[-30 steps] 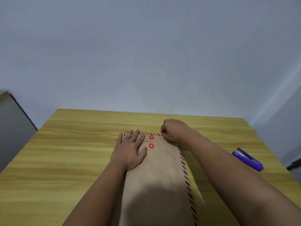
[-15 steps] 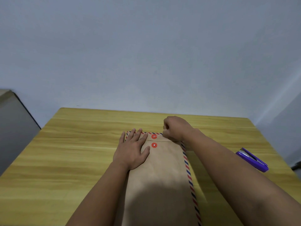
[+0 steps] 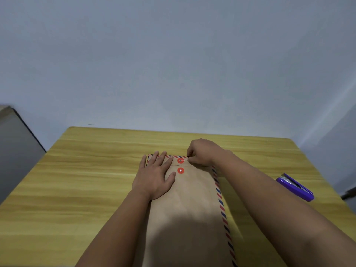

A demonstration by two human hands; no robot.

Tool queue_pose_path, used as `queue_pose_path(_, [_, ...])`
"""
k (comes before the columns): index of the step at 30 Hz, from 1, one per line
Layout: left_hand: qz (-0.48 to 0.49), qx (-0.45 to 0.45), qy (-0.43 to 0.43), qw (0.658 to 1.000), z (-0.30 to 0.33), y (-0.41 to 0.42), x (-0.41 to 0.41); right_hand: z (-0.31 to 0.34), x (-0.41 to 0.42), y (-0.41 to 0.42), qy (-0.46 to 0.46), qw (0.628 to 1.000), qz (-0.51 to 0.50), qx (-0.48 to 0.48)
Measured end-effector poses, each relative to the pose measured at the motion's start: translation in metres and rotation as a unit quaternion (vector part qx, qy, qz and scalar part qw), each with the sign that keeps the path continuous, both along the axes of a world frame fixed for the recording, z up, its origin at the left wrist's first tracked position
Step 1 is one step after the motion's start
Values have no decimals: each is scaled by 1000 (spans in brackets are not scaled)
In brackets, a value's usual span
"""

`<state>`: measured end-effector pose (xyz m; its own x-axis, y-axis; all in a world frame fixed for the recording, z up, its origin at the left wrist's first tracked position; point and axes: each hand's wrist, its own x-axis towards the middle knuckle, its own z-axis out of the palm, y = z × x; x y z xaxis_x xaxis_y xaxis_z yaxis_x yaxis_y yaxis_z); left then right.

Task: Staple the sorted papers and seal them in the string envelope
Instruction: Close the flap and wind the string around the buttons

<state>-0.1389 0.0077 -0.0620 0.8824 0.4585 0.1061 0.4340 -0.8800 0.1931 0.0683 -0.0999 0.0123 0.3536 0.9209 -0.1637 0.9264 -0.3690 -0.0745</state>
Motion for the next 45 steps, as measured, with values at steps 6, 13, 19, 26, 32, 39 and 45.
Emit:
queue_pose_path(6, [0,-1,-2,1000,-1,1,1,1,-11,14,-210,968,123,-65])
queue_pose_path(13, [-1,-4,-7,1000,-2,1,1,3,-19,15,-267,947,159,-77])
queue_pose_path(19, [-1,-4,-6,1000,-1,1,0,2,-14,15,-226,959,154,-74])
queue_pose_path(26, [0,-10,-11,1000,1,0,1,1,-9,14,-151,980,104,-71])
queue_pose_path(32, [0,-6,-6,1000,0,1,2,-5,-7,-2,-91,993,71,5])
queue_pose_path(39, [1,0,-3,1000,0,0,1,-3,-17,-10,128,984,-31,120])
queue_pose_path(45, [2,1,-3,1000,1,0,1,-2,-20,-11,313,923,-126,184])
